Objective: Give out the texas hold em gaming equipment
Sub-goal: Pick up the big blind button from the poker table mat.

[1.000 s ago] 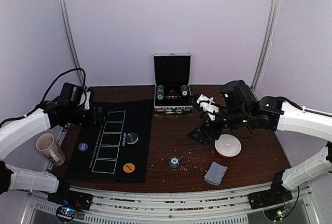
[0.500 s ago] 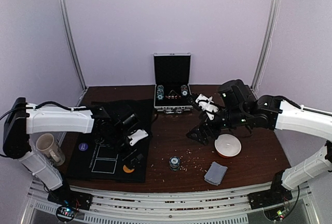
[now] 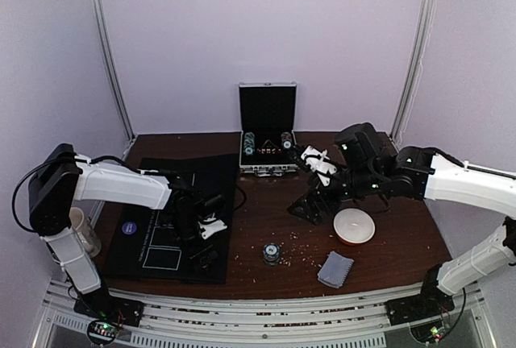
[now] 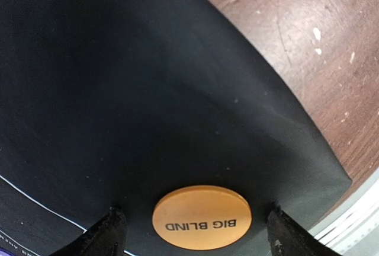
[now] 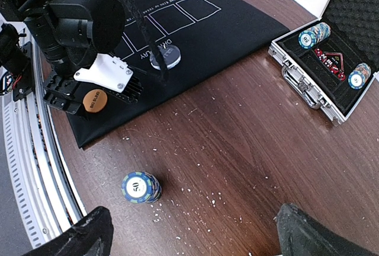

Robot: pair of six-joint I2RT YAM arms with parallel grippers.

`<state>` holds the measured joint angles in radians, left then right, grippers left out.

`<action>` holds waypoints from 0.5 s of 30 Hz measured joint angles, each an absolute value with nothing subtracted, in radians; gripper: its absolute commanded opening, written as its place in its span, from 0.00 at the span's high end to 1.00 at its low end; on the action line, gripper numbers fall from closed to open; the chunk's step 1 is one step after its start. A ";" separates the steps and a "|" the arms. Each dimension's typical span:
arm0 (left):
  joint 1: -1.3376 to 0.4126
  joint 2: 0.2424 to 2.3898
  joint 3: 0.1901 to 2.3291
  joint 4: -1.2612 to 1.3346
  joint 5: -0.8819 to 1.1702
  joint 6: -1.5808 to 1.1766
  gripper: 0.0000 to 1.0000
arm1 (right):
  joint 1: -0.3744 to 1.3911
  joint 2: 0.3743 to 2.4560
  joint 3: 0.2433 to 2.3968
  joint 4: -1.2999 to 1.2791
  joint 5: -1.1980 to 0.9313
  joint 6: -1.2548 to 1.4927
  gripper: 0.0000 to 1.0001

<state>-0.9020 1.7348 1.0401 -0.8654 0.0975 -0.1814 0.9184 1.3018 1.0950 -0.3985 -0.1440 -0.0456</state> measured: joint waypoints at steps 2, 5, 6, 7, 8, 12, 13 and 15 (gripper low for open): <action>-0.902 1.735 1.040 -0.864 0.093 -0.187 0.25 | 0.918 1.302 1.095 -0.400 -0.144 -0.046 0.01; -0.902 1.736 1.040 -0.859 0.087 -0.195 0.31 | 0.918 1.302 1.095 -0.400 -0.144 -0.046 0.01; -0.902 1.736 1.040 -0.856 0.088 -0.198 0.33 | 0.918 1.302 1.095 -0.400 -0.144 -0.045 0.01; -0.902 1.737 1.040 -0.853 0.088 -0.201 0.35 | 0.918 1.302 1.095 -0.400 -0.144 -0.045 0.01; -0.902 1.739 1.040 -0.851 0.088 -0.206 0.36 | 0.918 1.302 1.095 -0.400 -0.144 -0.045 0.01; -0.898 1.740 1.039 -0.847 0.085 -0.212 0.41 | 0.918 1.302 1.095 -0.400 -0.144 -0.045 0.01; -0.898 1.740 1.038 -0.846 0.083 -0.215 0.43 | 0.918 1.302 1.095 -0.401 -0.144 -0.045 0.01; -0.897 1.740 1.038 -0.845 0.080 -0.218 0.46 | 0.918 1.302 1.095 -0.403 -0.144 -0.045 0.01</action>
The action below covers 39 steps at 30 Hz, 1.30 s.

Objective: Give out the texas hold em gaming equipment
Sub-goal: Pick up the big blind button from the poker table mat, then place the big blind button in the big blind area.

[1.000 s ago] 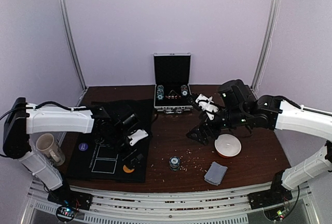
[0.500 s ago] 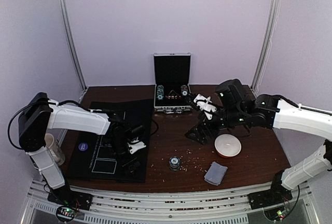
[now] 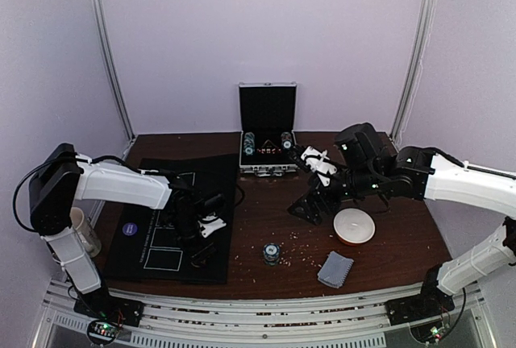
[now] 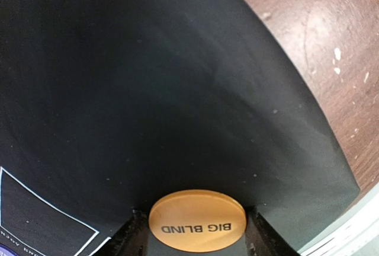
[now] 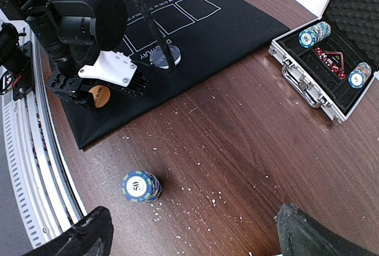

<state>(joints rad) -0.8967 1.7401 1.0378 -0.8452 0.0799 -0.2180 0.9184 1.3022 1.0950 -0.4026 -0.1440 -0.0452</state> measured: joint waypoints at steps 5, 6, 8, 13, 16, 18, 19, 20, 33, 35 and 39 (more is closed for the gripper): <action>-0.897 1.740 1.038 -0.844 0.068 -0.226 0.51 | 0.918 1.302 1.095 -0.403 -0.144 -0.045 0.01; -0.897 1.740 1.038 -0.844 0.067 -0.228 0.52 | 0.918 1.302 1.095 -0.403 -0.144 -0.045 0.01; -0.897 1.740 1.039 -0.844 0.064 -0.232 0.53 | 0.918 1.302 1.095 -0.403 -0.144 -0.045 0.01; -0.899 1.739 1.042 -0.847 0.060 -0.235 0.54 | 0.918 1.302 1.105 -0.414 -0.144 -0.045 0.01; -0.899 1.738 1.045 -0.843 0.061 -0.235 0.54 | 0.918 1.302 1.111 -0.414 -0.144 -0.045 0.01; -0.899 1.734 1.054 -0.840 0.062 -0.235 0.54 | 0.918 1.302 1.111 -0.416 -0.144 -0.045 0.01; -0.899 1.731 1.059 -0.838 0.062 -0.235 0.54 | 0.918 1.302 1.112 -0.417 -0.144 -0.045 0.01; -0.899 1.726 1.063 -0.837 0.062 -0.235 0.54 | 0.918 1.302 1.112 -0.417 -0.144 -0.045 0.01; -0.849 1.671 1.108 -0.857 0.049 -0.231 0.55 | 0.918 1.302 1.116 -0.418 -0.144 -0.045 0.01; -0.805 1.661 1.129 -0.871 0.037 -0.223 0.55 | 0.918 1.302 1.119 -0.419 -0.144 -0.046 0.01; -0.664 1.651 1.192 -0.891 0.000 -0.191 0.55 | 0.918 1.302 1.123 -0.419 -0.144 -0.046 0.01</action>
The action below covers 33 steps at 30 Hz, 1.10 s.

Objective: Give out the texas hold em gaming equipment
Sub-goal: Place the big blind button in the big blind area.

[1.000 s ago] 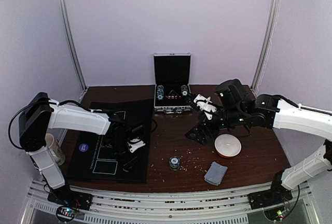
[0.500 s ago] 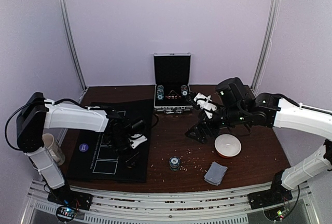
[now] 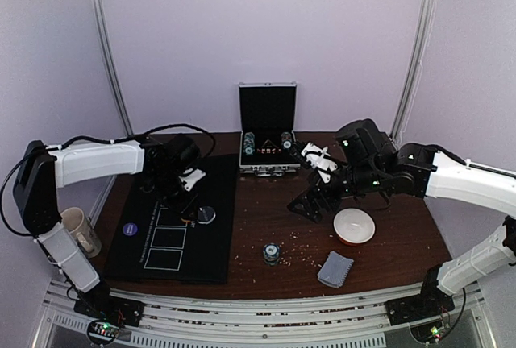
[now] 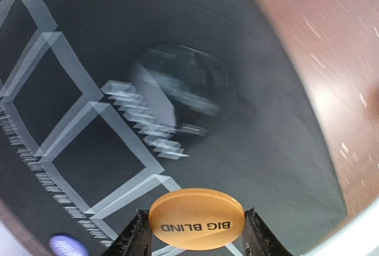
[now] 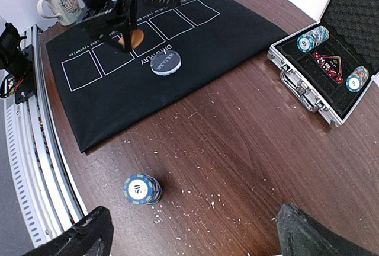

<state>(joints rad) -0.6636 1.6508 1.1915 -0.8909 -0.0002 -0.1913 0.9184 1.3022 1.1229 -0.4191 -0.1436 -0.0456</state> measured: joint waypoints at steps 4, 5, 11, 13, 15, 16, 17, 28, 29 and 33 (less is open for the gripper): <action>-0.499 1.660 1.267 -0.897 -0.055 -0.152 0.55 | 0.918 1.302 1.123 -0.419 -0.143 -0.046 0.01; -0.453 1.672 1.299 -0.900 -0.070 -0.142 0.55 | 0.918 1.302 1.123 -0.419 -0.143 -0.046 0.01; -0.246 1.852 1.526 -0.881 -0.155 -0.094 0.55 | 0.918 1.302 1.123 -0.419 -0.143 -0.046 0.01; -0.198 1.942 1.604 -0.873 -0.186 -0.083 0.56 | 0.918 1.302 1.123 -0.420 -0.142 -0.046 0.01; -0.164 2.019 1.665 -0.869 -0.205 -0.075 0.56 | 0.918 1.302 1.123 -0.420 -0.141 -0.046 0.01; -0.149 2.059 1.692 -0.865 -0.212 -0.072 0.56 | 0.918 1.302 1.123 -0.421 -0.139 -0.046 0.01; -0.137 2.092 1.714 -0.863 -0.218 -0.071 0.56 | 0.918 1.302 1.123 -0.421 -0.138 -0.046 0.01; -0.106 2.218 1.754 -0.868 -0.252 -0.046 0.33 | 0.918 1.302 1.123 -0.421 -0.135 -0.041 0.01; -0.105 2.218 1.754 -0.868 -0.253 -0.043 0.27 | 0.918 1.302 1.123 -0.421 -0.135 -0.040 0.01; -0.102 2.218 1.754 -0.865 -0.257 -0.034 0.14 | 0.918 1.302 1.123 -0.422 -0.135 -0.034 0.01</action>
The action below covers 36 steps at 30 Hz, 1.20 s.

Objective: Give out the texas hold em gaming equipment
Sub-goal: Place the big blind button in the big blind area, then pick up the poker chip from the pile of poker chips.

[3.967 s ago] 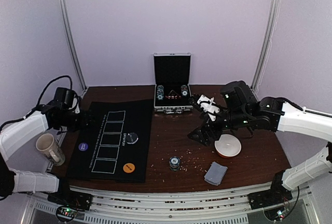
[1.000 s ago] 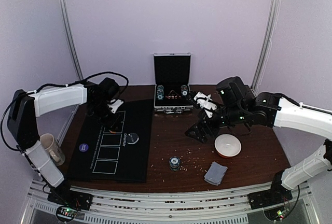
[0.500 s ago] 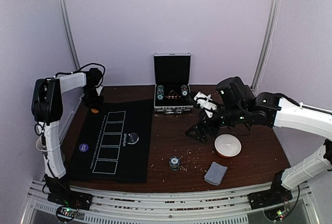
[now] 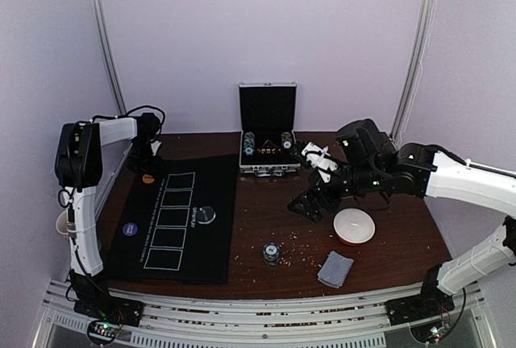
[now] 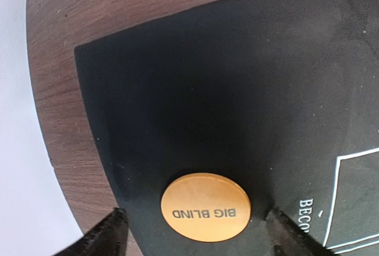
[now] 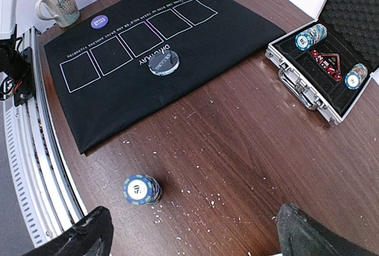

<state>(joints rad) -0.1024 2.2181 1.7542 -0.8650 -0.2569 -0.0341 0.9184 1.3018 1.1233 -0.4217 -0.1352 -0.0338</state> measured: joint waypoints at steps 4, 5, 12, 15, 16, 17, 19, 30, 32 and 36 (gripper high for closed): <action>-0.102 2.217 1.755 -0.865 -0.264 -0.035 0.13 | 0.918 1.302 1.131 -0.426 -0.135 -0.023 0.01; -0.102 2.215 1.755 -0.865 -0.265 -0.035 0.12 | 0.918 1.302 1.135 -0.428 -0.135 -0.021 0.01; -0.115 2.059 1.756 -0.864 -0.224 -0.035 0.12 | 0.918 1.313 1.206 -0.432 -0.112 0.019 0.00; -0.146 1.922 1.745 -0.851 -0.203 -0.033 0.12 | 0.918 1.338 1.251 -0.433 -0.083 0.049 0.00; -0.165 1.870 1.734 -0.845 -0.200 -0.031 0.12 | 0.918 1.354 1.272 -0.434 -0.067 0.060 0.00; -0.193 1.810 1.716 -0.830 -0.197 -0.028 0.11 | 0.918 1.377 1.299 -0.439 -0.046 0.078 0.00; -0.245 1.730 1.682 -0.819 -0.187 -0.024 0.11 | 0.918 1.412 1.338 -0.448 -0.007 0.107 0.00; -0.377 1.491 1.342 -0.771 -0.040 -0.016 0.11 | 0.890 1.475 1.402 -0.604 0.213 0.344 0.00; -0.377 1.455 1.301 -0.752 -0.026 -0.017 0.11 | 0.886 1.476 1.402 -0.630 0.247 0.392 0.00; -0.385 1.375 1.216 -0.682 0.016 -0.033 0.11 | 0.885 1.493 1.401 -0.657 0.270 0.473 0.03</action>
